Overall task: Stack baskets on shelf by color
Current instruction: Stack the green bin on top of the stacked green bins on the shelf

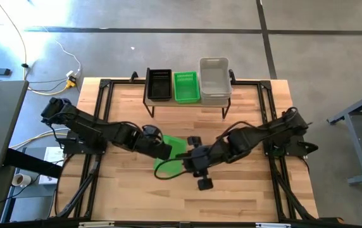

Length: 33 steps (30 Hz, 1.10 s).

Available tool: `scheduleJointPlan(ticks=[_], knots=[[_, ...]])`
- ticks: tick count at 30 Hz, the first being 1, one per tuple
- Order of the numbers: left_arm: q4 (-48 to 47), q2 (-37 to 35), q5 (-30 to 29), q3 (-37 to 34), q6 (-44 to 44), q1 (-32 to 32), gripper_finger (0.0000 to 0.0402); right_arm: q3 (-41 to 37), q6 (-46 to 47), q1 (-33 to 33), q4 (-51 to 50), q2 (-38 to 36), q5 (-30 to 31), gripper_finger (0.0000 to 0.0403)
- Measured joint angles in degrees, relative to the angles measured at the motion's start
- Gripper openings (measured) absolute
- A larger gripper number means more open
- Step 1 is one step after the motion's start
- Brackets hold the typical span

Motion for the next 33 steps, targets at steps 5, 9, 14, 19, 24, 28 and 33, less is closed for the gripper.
scheduleJointPlan(ticks=[5, 9, 14, 19, 24, 28, 33], knots=[[0.0, 0.0, -0.11, 0.0, 0.13, 2.16, 0.0, 0.0, -2.95, -0.01, 1.87, 3.31, -0.25, 0.0142], [0.02, 0.0, -0.13, 0.0, 0.14, 3.45, 0.0, 0.0, -6.04, -0.01, 3.75, 6.04, -0.38, 0.0153], [0.02, 0.0, -0.15, 0.0, 0.42, 4.46, 0.0, 0.0, -7.99, -0.01, 4.8, 8.59, 2.03, 0.0153], [0.35, 0.0, -0.09, 0.0, -0.01, 4.73, 0.0, 0.0, -8.98, -0.05, 4.67, 10.54, 6.12, 0.0153], [1.75, 0.0, -0.11, 0.0, -0.02, 4.73, 0.0, 0.0, -9.0, -0.45, 4.43, 12.07, 8.72, 0.0153], [2.88, 0.0, -0.11, 0.0, -0.02, 4.74, 0.0, 0.0, -8.98, -0.55, 3.73, 12.69, 8.7, 0.0153], [3.14, 0.04, 0.07, 0.0, -0.02, 4.77, 0.0, 0.0, -6.39, -0.8, -0.08, 13.7, 8.94, 0.0153]])
